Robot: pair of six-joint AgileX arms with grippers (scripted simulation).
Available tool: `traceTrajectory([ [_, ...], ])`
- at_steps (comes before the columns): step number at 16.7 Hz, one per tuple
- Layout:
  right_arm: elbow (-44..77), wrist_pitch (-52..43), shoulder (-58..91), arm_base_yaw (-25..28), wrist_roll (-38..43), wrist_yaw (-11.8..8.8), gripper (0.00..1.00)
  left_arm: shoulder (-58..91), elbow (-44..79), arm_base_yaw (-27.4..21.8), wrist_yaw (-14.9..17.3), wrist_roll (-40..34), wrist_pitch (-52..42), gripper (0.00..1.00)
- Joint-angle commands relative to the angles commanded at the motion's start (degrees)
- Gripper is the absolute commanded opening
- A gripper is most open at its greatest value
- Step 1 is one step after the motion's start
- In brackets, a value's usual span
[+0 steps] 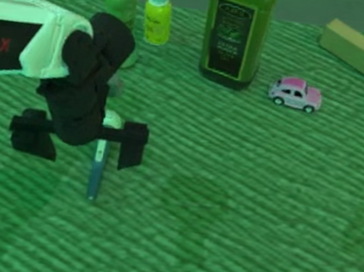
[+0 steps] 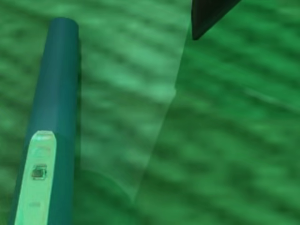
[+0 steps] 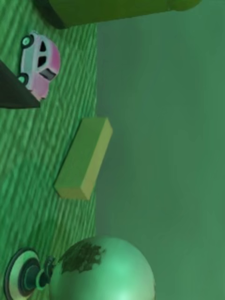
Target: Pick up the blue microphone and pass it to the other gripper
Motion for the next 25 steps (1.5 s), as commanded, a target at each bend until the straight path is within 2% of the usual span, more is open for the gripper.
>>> traceTrajectory([
  [6,0.0,0.0,0.0,0.0,0.0,0.0,1.0,8.95,-5.06,0.35,0.09,0.48,14.36,1.0],
  [12,0.0,0.0,0.0,0.0,0.0,0.0,1.0,10.43,-5.86,0.41,0.11,0.56,16.42,1.0],
  [25,0.0,0.0,0.0,0.0,0.0,0.0,1.0,10.43,-5.86,0.41,0.11,0.56,16.42,0.02],
])
